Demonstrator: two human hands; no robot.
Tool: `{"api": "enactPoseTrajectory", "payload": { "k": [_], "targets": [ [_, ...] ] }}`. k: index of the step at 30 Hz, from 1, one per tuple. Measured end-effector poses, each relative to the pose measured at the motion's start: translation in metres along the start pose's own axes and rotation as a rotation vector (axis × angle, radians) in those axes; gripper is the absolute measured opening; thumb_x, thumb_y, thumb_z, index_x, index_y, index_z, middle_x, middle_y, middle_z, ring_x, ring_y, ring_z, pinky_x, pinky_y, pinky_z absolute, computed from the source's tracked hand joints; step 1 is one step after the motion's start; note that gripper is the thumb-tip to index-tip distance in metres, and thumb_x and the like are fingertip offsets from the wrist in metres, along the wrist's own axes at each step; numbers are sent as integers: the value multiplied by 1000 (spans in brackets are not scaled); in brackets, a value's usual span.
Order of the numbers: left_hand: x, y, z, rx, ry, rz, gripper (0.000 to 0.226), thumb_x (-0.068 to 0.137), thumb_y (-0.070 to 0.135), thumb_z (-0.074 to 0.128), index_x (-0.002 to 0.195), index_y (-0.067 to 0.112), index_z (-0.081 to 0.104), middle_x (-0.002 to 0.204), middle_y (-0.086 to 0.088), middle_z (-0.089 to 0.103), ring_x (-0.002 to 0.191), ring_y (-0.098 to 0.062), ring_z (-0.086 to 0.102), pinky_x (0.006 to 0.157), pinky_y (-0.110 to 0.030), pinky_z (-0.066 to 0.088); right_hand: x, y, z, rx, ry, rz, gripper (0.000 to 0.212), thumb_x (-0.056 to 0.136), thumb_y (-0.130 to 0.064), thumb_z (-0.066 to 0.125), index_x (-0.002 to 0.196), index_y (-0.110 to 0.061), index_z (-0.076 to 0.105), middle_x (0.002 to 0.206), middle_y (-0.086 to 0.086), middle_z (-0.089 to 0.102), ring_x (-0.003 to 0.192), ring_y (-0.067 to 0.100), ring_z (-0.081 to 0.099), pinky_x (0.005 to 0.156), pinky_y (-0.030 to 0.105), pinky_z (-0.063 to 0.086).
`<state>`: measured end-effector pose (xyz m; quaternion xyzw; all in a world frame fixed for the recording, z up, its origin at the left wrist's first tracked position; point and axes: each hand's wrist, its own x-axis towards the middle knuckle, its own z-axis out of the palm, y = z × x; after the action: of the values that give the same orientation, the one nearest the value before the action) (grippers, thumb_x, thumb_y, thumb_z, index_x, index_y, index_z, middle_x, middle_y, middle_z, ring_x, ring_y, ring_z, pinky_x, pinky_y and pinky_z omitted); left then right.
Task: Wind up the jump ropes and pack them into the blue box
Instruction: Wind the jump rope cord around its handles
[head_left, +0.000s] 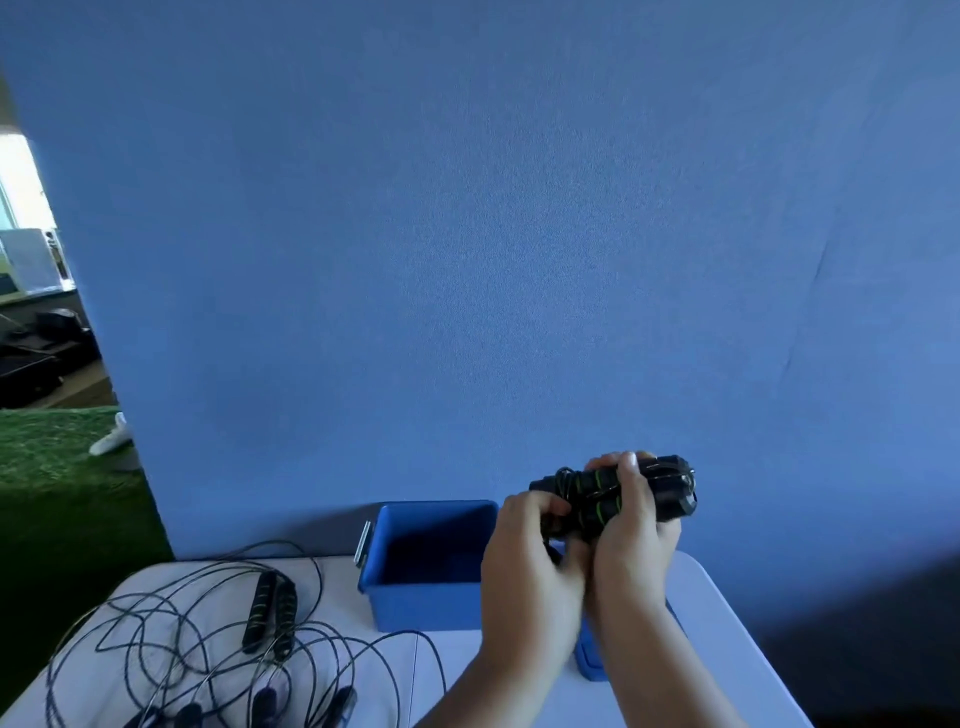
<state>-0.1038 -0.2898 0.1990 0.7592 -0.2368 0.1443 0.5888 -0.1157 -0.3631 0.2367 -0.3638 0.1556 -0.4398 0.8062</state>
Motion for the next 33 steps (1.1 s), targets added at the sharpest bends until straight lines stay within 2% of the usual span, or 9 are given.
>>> {"api": "enactPoseTrajectory", "payload": {
  "k": [5, 9, 13, 16, 20, 24, 28, 30, 33],
  "targets": [
    [0, 4, -4, 8, -10, 108, 28, 88, 16, 64, 110, 33, 62, 103, 23, 69, 95, 6, 63, 79, -12, 48, 6, 5, -6, -65, -37, -37, 20, 101, -18, 56, 103, 1, 51, 93, 13, 60, 78, 28, 59, 62, 43, 52],
    [6, 13, -6, 57, 10, 189, 24, 99, 29, 54, 120, 36, 62, 104, 23, 70, 94, 6, 63, 80, -5, 42, 2, 7, -9, -102, -57, -71, 7, 102, -10, 55, 95, -8, 57, 90, 16, 58, 77, 24, 59, 60, 27, 54],
    [11, 16, -11, 146, -7, 277, 24, 102, 26, 51, 120, 39, 58, 100, 20, 71, 92, 6, 63, 75, -2, 38, 1, 9, -11, -110, -79, -94, 20, 102, -10, 55, 85, -18, 61, 86, 12, 59, 77, 23, 58, 66, 33, 51],
    [2, 14, -11, 119, -18, 291, 19, 101, 29, 49, 114, 42, 51, 94, 21, 69, 80, 3, 64, 68, -8, 43, 4, 4, -8, -80, -79, -87, 12, 103, -13, 54, 96, -3, 55, 86, 11, 60, 74, 22, 60, 62, 31, 52],
    [-14, 4, -10, -3, -65, 224, 9, 97, 37, 45, 95, 41, 38, 69, 12, 60, 58, -9, 55, 59, -33, 47, 3, -8, 1, -22, -91, -24, 17, 104, -22, 53, 91, -12, 58, 90, 8, 62, 62, 15, 63, 51, 30, 52],
    [-17, 0, -15, -87, -68, 105, 23, 93, 34, 56, 86, 37, 34, 60, -4, 57, 49, -22, 54, 54, -42, 46, -1, -10, 2, 46, -195, 79, 23, 104, -35, 50, 105, -13, 58, 117, 9, 69, 66, 23, 72, 61, 42, 50],
    [-11, -2, -22, -203, -76, -52, 35, 79, 48, 66, 76, 35, 34, 68, -4, 61, 57, -34, 50, 56, -51, 49, -2, -8, 0, 60, -269, 168, 48, 96, -50, 56, 120, -9, 56, 128, 8, 69, 94, 37, 72, 76, 67, 49],
    [-9, -5, -24, -235, -96, -122, 38, 75, 47, 69, 71, 34, 33, 60, 1, 54, 54, -25, 41, 57, -51, 48, -3, -6, 1, 67, -241, 169, 55, 92, -54, 58, 123, -8, 58, 132, 8, 67, 113, 38, 66, 84, 74, 48],
    [-9, -11, -27, -249, -117, -217, 47, 78, 38, 78, 67, 30, 33, 54, 0, 51, 53, -19, 43, 57, -44, 41, -2, -1, 3, 106, -210, 178, 51, 95, -54, 54, 120, -11, 62, 134, 10, 66, 128, 41, 57, 79, 56, 54]
  ]
}}
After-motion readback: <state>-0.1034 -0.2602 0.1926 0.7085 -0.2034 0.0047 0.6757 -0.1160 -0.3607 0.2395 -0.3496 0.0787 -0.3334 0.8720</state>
